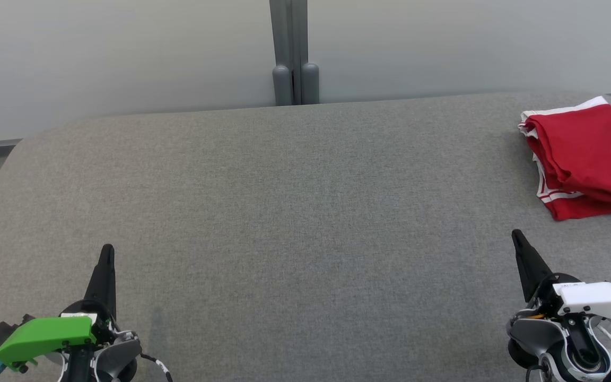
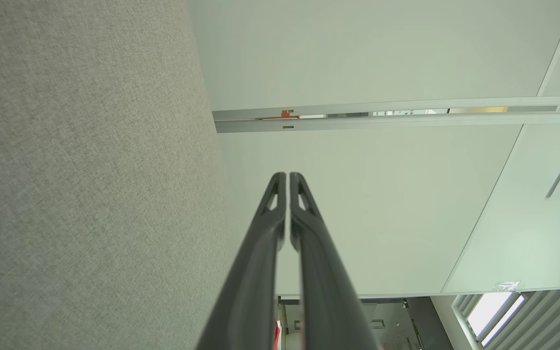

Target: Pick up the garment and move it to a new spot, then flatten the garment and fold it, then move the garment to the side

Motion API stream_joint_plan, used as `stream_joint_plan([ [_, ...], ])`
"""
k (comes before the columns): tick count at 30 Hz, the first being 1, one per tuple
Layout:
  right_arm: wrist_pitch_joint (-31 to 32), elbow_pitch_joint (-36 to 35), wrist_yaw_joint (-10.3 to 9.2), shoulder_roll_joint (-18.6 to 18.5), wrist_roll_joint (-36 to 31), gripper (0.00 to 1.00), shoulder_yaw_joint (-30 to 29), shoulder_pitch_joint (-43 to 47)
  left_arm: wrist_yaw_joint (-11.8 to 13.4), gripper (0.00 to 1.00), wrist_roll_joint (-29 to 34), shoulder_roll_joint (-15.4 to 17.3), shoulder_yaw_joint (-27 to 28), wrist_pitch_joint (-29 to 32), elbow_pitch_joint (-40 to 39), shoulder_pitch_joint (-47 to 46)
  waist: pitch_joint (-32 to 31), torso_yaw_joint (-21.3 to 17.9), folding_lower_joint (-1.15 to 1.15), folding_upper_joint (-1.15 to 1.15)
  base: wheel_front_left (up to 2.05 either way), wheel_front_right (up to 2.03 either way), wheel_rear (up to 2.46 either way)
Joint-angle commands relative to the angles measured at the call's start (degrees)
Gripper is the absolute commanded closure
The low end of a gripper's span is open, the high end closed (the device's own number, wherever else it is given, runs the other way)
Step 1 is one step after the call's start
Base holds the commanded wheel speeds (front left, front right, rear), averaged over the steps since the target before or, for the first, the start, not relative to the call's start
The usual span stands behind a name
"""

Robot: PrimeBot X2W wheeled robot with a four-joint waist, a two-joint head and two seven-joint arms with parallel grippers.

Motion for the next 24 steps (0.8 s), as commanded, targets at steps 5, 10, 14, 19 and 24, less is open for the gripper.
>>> stream_joint_plan([
  [5, 0.13, 0.11, 0.02, 0.02, 0.31, 1.0, -0.14, -0.38, -0.29, 1.0, -0.02, 0.4, 0.14, 0.21, -0.17, -0.64, 0.0, 0.0, 0.0, 0.0, 0.0, 0.0, 0.0],
  [10, 0.14, 0.11, 0.02, 0.03, 0.3, 1.0, -0.15, -0.38, -0.29, 1.0, -0.02, 0.4, 0.14, 0.21, -0.16, -0.64, 0.0, 0.0, 0.0, 0.0, 0.0, 0.0, 0.0],
  [14, 0.15, 0.11, 0.02, 0.04, 0.29, 1.0, -0.16, -0.38, -0.28, 1.0, -0.02, 0.4, 0.14, 0.21, -0.16, -0.64, 0.0, 0.0, 0.0, 0.0, 0.0, 0.0, 0.0],
  [19, 0.16, 0.11, 0.02, 0.04, 0.28, 1.0, -0.16, -0.38, -0.28, 1.0, -0.03, 0.4, 0.13, 0.2, -0.16, -0.64, 0.0, 0.0, 0.0, 0.0, 0.0, 0.0, 0.0],
  [24, 0.16, 0.11, 0.02, 0.04, 0.27, 1.0, -0.16, -0.37, -0.27, 1.0, -0.03, 0.4, 0.13, 0.2, -0.16, -0.64, 0.0, 0.0, 0.0, 0.0, 0.0, 0.0, 0.0],
])
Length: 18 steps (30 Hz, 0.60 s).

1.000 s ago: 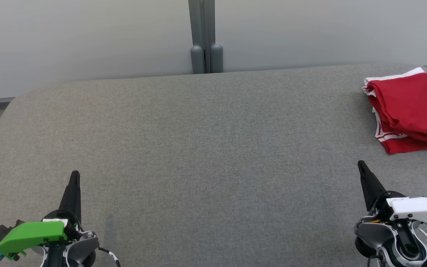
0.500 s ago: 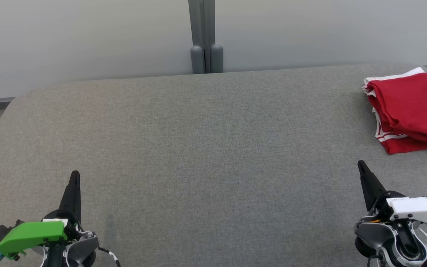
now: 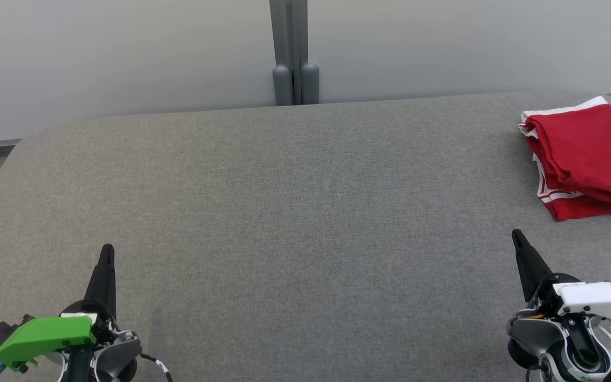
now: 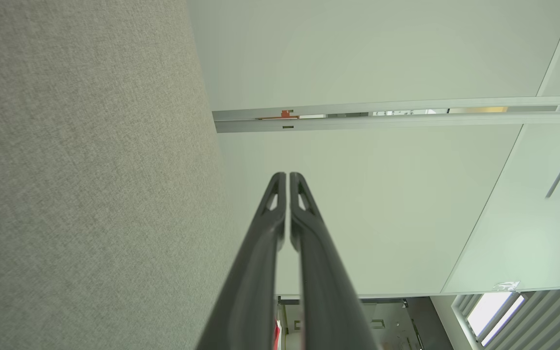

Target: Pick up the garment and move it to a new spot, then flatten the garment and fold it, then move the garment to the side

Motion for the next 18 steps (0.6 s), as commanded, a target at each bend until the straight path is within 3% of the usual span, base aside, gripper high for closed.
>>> stream_joint_plan([
  [1, 0.15, 0.11, 0.02, 0.02, 0.27, 1.0, -0.13, -0.36, -0.25, 1.0, -0.03, 0.4, 0.13, 0.2, -0.15, -0.64, 0.0, 0.0, 0.0, 0.0, 0.0, 0.0, 0.0],
  [18, 0.17, 0.11, 0.02, 0.04, 0.24, 1.0, -0.15, -0.37, -0.24, 1.0, -0.03, 0.4, 0.13, 0.2, -0.16, -0.63, 0.0, 0.0, 0.0, 0.0, 0.0, 0.0, 0.0],
])
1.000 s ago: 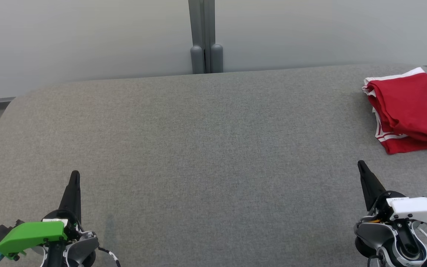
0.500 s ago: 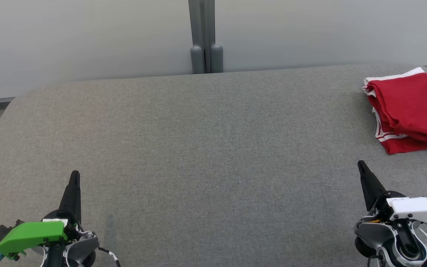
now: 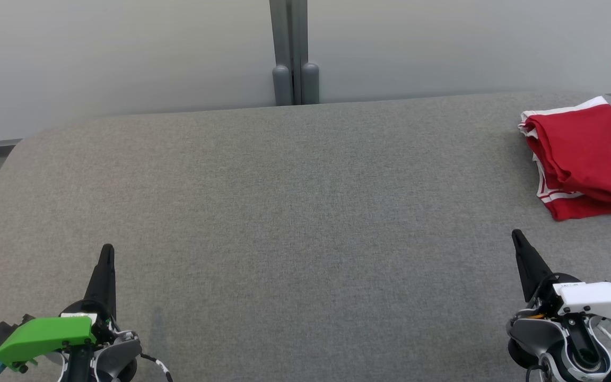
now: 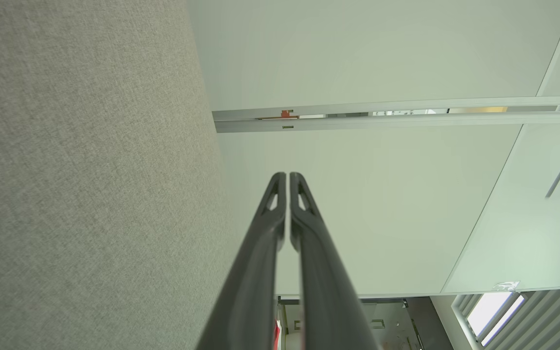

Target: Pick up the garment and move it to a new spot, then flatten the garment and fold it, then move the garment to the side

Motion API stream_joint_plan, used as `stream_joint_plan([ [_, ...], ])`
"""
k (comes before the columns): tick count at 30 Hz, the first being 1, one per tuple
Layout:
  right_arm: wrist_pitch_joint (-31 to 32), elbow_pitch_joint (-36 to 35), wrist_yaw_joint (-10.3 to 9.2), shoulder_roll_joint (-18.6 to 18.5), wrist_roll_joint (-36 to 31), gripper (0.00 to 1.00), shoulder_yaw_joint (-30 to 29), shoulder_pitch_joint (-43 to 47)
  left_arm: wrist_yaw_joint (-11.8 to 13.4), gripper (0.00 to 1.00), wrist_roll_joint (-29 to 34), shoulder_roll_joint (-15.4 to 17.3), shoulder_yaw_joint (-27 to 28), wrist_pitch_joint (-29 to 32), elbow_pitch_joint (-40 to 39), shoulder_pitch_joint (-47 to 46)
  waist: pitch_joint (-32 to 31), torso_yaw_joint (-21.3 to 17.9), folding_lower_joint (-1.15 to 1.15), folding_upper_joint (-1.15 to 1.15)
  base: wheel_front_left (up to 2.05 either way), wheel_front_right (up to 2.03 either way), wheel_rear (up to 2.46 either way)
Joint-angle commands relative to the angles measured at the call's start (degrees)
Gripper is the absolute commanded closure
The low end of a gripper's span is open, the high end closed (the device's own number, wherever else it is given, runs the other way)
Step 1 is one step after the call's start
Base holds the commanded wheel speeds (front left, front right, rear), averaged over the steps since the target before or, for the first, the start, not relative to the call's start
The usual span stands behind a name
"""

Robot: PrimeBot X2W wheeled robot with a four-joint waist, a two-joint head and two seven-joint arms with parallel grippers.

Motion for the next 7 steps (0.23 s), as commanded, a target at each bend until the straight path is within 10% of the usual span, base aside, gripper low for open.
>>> stream_joint_plan([
  [1, 0.17, 0.1, 0.02, 0.03, 0.24, 1.0, -0.12, -0.36, -0.23, 1.0, -0.03, 0.4, 0.13, 0.2, -0.16, -0.63, 0.0, 0.0, 0.0, 0.0, 0.0, 0.0, 0.0],
  [7, 0.18, 0.1, 0.02, 0.02, 0.23, 1.0, -0.13, -0.36, -0.23, 1.0, -0.03, 0.4, 0.13, 0.2, -0.16, -0.63, 0.0, 0.0, 0.0, 0.0, 0.0, 0.0, 0.0],
])
